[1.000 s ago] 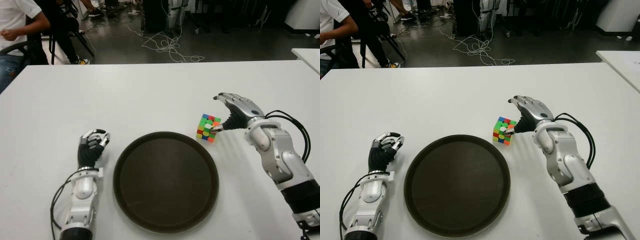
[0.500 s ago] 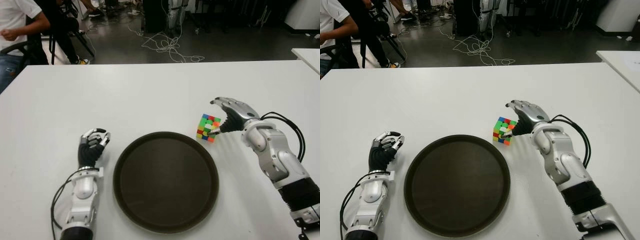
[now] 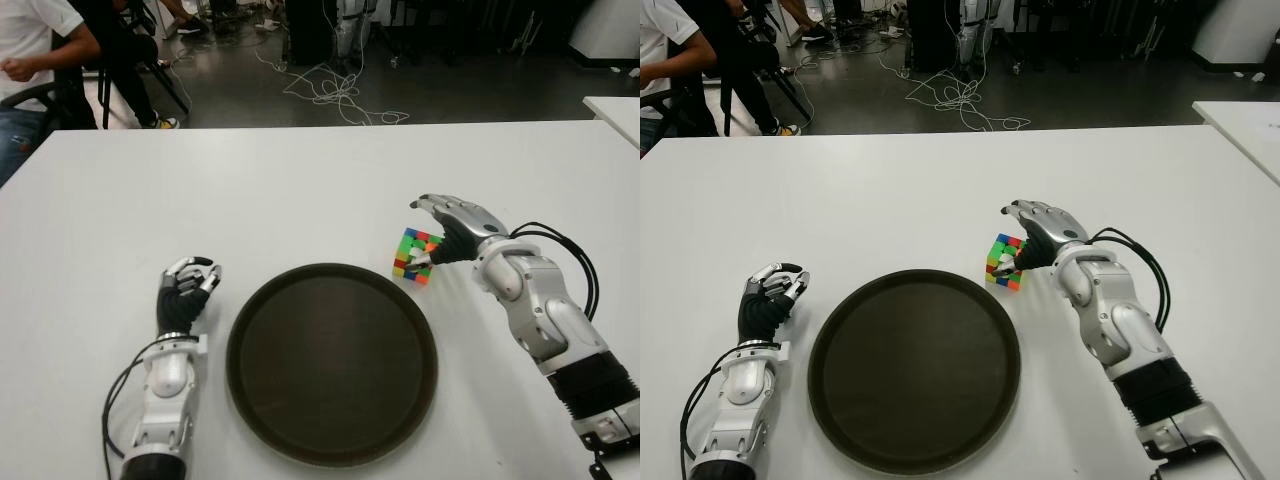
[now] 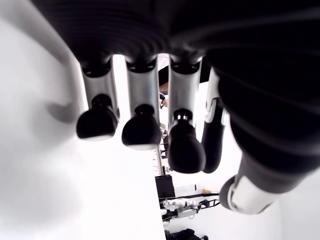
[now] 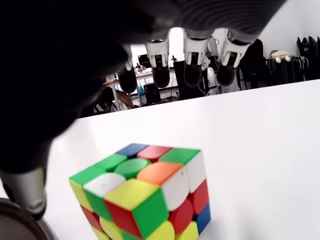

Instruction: Pick up the Rubik's Cube and put it in the plate

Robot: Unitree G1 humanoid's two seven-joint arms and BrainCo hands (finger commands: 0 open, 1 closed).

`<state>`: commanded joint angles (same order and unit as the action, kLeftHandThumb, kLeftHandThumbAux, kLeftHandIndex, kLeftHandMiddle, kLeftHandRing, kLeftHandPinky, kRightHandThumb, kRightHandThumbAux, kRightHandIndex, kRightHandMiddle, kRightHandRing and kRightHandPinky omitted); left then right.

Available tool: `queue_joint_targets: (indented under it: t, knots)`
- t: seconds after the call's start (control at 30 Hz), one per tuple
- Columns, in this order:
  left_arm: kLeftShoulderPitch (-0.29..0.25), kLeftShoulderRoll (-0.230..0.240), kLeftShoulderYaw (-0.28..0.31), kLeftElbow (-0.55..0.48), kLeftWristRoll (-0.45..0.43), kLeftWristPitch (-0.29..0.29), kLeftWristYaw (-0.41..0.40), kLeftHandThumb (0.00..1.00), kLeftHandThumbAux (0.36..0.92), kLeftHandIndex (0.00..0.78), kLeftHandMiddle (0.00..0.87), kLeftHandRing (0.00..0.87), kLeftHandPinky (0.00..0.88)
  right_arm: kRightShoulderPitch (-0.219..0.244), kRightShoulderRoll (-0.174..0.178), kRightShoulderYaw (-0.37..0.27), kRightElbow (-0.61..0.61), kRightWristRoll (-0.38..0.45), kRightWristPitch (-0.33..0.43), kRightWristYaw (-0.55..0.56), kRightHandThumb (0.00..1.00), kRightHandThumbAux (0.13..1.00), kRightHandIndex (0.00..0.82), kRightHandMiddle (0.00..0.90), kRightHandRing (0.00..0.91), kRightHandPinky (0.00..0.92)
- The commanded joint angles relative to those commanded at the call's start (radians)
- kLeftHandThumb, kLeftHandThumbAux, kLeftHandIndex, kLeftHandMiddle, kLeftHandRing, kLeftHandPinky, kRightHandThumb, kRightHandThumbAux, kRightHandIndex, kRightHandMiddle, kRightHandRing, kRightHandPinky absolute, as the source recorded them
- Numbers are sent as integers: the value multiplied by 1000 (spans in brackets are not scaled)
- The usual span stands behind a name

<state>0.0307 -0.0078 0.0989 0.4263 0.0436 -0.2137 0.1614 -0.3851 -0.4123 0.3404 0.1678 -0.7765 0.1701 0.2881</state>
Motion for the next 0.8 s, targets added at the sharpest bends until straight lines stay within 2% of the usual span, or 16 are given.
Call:
queue_joint_targets:
  t: [0.8]
  knots:
    - [-3,2,-7,-6,21,30,28,703,708,442,802,825,803,11,16,22,11,7,13,-14,0,618,0,0,0,0]
